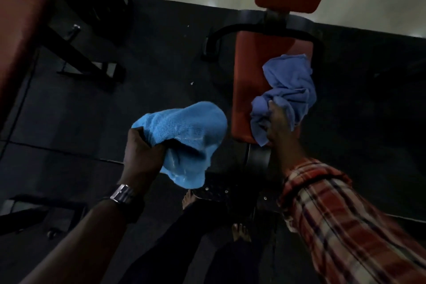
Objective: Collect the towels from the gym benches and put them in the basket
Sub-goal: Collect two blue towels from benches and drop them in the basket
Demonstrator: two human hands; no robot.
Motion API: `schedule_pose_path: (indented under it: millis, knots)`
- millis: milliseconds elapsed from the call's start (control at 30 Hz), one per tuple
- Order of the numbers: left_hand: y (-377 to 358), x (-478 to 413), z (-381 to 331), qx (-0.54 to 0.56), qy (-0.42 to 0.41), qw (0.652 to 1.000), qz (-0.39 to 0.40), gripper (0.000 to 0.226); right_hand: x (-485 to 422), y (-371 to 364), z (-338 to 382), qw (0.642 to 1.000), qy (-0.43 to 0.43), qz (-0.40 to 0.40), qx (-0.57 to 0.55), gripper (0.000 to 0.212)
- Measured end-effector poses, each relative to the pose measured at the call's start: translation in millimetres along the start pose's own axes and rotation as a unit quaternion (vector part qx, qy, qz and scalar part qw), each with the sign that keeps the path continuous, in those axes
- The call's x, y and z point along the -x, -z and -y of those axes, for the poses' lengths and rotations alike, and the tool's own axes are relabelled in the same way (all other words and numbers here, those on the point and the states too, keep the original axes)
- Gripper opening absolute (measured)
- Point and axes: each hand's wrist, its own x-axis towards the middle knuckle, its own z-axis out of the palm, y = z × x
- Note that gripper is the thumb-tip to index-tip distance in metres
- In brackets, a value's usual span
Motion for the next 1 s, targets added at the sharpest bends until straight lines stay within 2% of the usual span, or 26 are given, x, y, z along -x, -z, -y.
schedule_pose_path:
  millis: [67,200,233,300,433,567,667,733,833,900,967,1000]
  knots:
    - [1.1,19.8,-4.8,0.015,0.001,1.000,-0.020,0.056,18.9,-4.1,13.7,0.999,-0.003,0.009,-0.042,0.068]
    - [8.0,63.5,-25.1,0.040,-0.009,0.998,-0.038,0.068,82.2,9.6,26.5,0.989,0.045,0.076,-0.122,0.013]
    - [11.2,72.2,-28.3,0.028,-0.015,0.999,-0.040,0.073,98.6,14.2,27.3,0.984,0.053,0.098,-0.138,0.006]
    - [24.5,102.8,-33.4,-0.011,-0.044,0.998,-0.050,0.079,145.2,30.4,35.8,0.973,0.069,0.151,-0.162,0.006]
    - [53.6,157.5,-36.5,-0.073,-0.111,0.990,-0.046,0.083,236.0,53.2,56.4,0.934,0.098,0.296,-0.176,0.023]
    - [80.5,207.8,-49.1,-0.108,-0.144,0.984,-0.006,0.092,324.3,54.9,80.0,0.877,0.089,0.432,-0.188,0.021]
    - [106.8,240.4,-51.6,-0.109,-0.178,0.977,0.033,0.103,393.0,38.6,82.6,0.821,0.081,0.540,-0.166,0.032]
    - [128.2,257.9,-48.1,-0.061,-0.200,0.976,0.067,0.090,429.5,24.4,74.1,0.786,0.065,0.595,-0.155,0.040]
    - [171.5,280.8,-29.6,0.015,-0.172,0.985,0.016,0.047,472.4,-0.9,52.8,0.749,0.050,0.647,-0.135,0.044]
    - [203.3,294.1,-9.7,0.044,-0.137,0.989,-0.022,0.036,489.0,-19.5,34.5,0.748,0.062,0.650,-0.117,0.038]
    - [241.8,310.4,21.7,0.084,-0.126,0.987,-0.046,0.032,502.0,-44.6,7.1,0.778,0.151,0.609,-0.046,0.024]
    - [265.4,320.3,41.9,0.103,-0.120,0.986,-0.059,0.030,511.5,-60.0,-13.2,0.781,0.212,0.588,0.017,0.019]
